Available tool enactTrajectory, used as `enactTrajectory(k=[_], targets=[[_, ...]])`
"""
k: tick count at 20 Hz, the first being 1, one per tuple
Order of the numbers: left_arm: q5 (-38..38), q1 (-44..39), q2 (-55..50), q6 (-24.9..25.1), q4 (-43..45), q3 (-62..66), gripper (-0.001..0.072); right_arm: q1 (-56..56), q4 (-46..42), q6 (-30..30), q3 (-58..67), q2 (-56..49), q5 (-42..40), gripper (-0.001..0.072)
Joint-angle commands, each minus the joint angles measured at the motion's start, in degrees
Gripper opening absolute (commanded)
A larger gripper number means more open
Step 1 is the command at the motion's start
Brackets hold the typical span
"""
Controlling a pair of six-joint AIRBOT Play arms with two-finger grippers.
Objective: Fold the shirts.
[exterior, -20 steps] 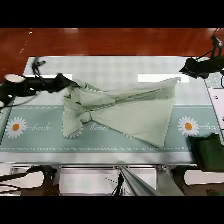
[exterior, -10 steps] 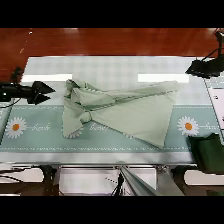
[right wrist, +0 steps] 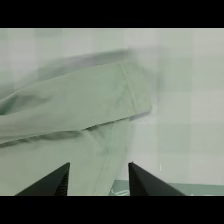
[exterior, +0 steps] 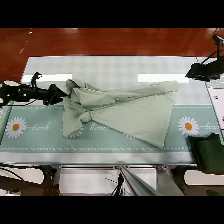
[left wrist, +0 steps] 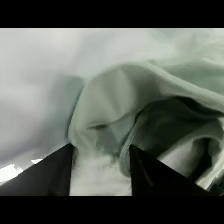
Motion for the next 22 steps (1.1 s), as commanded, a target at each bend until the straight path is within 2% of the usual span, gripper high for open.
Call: enactTrajectory(k=[1, 2, 6, 9, 10, 11, 12, 17, 22], targets=[[0.8, -1.4, -2.7, 0.0, -2.3, 0.0, 0.0218, 0.0, 0.0, 0.0, 0.0, 0.0, 2.3, 0.0457], [0.1, -1.1, -3.1, 0.2, -2.3, 0.0, 0.0023, 0.0, -0.2, 0.1, 0.0, 0.0, 2.9, 0.0457], [-4.5, 0.0, -3.0, 3.6, -2.2, 0.0, 0.0026, -0.5, -6.9, 1.5, -1.3, 0.1, 8.9, 0.0434], [-7.3, 0.3, -2.5, 5.8, -2.3, 0.0, 0.0026, -4.4, -4.1, 1.3, -12.6, 4.2, 13.0, 0.0427], [-7.7, 0.3, -2.3, 6.6, -2.3, 0.0, 0.0026, -5.5, -2.8, 1.4, -18.7, 7.6, 10.5, 0.0432], [-8.0, 0.2, -2.2, 7.0, -2.3, 0.0, 0.0026, -6.5, -0.5, 1.4, -24.3, 11.1, 7.6, 0.0469], [-8.2, 0.2, -2.1, 7.1, -2.3, 0.0, 0.0026, -7.4, 2.5, 1.3, -30.0, 14.7, 5.6, 0.0538], [-8.3, 0.2, -1.7, 7.2, -2.3, 0.0, 0.0026, -7.5, 8.2, 1.6, -51.8, 30.0, 2.9, 0.0545], [-8.8, 0.2, -0.7, 7.8, -2.3, 0.0, 0.0026, -7.5, 11.4, 4.4, -65.0, 40.4, 0.3, 0.0543]])
